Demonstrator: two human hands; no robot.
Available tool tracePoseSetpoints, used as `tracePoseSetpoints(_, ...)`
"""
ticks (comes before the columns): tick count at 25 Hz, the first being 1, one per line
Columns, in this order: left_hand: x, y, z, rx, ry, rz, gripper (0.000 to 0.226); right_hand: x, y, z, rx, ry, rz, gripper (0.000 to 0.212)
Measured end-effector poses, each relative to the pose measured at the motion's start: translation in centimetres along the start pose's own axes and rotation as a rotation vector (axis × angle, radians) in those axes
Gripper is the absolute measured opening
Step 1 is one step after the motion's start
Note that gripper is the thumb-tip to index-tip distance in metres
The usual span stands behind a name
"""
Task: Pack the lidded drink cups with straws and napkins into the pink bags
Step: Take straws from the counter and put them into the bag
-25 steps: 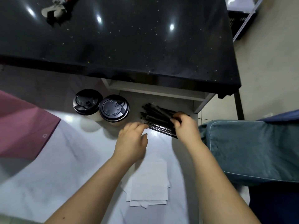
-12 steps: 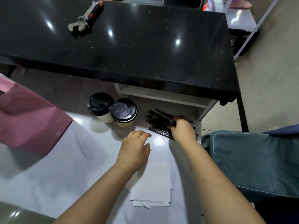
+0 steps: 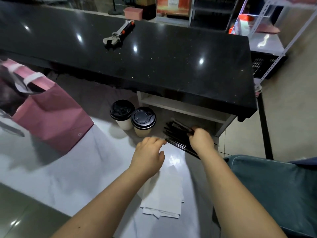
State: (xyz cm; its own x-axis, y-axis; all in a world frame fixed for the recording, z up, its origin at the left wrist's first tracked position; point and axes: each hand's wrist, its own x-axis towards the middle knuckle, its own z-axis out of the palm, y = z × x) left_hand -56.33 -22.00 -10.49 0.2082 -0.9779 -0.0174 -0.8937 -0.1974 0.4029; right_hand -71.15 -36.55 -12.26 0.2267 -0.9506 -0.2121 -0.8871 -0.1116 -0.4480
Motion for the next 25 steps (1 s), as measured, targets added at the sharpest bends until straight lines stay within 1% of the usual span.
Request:
tracePoseSetpoints(2,0.0,0.1,-0.3,0.02,0.01,-0.011,0.039,-0.4,-0.2,0.0,0.001,0.025,0.001,0.024)
tracePoseSetpoints(4,0.1,0.3,-1.1,0.04,0.043,-0.017,0.038,-1.3,-0.5,-0.3,-0.045,0.105,-0.037,0.019)
tracePoseSetpoints(6,0.3,0.2,-2.6,0.052,0.103,-0.024,0.038,-2.7,-1.3,-1.0,0.041,0.147,-0.071,0.017)
tracePoseSetpoints(8,0.3,-0.1,-4.8,0.043,0.184,-0.027,0.037,-3.9,-2.6,-1.9,0.229,0.082,-0.164,0.013)
tracePoseSetpoints(10,0.3,-0.4,-7.5,0.037,0.253,-0.013,0.036,-4.7,-4.6,-3.2,0.309,-0.003,-0.251,0.013)
tracePoseSetpoints(13,-0.7,-1.6,-12.6,0.114,0.362,0.055,0.04,-6.6,-9.6,-5.4,0.272,-0.03,-0.366,0.014)
tracePoseSetpoints(17,-3.8,-5.0,-20.3,0.225,0.427,0.078,0.04,-11.0,-17.7,-7.8,0.156,0.018,-0.486,0.014)
tracePoseSetpoints(20,-6.9,-8.2,-26.5,0.272,0.491,0.098,0.042,-14.7,-24.7,-9.0,0.056,0.092,-0.571,0.016)
tracePoseSetpoints(23,-9.8,-12.5,-32.5,0.292,0.523,0.067,0.043,-18.1,-32.1,-9.3,-0.02,0.136,-0.653,0.016)
tracePoseSetpoints(25,-11.5,-15.9,-35.4,0.303,0.512,0.032,0.043,-19.9,-36.3,-8.5,-0.038,0.145,-0.68,0.018)
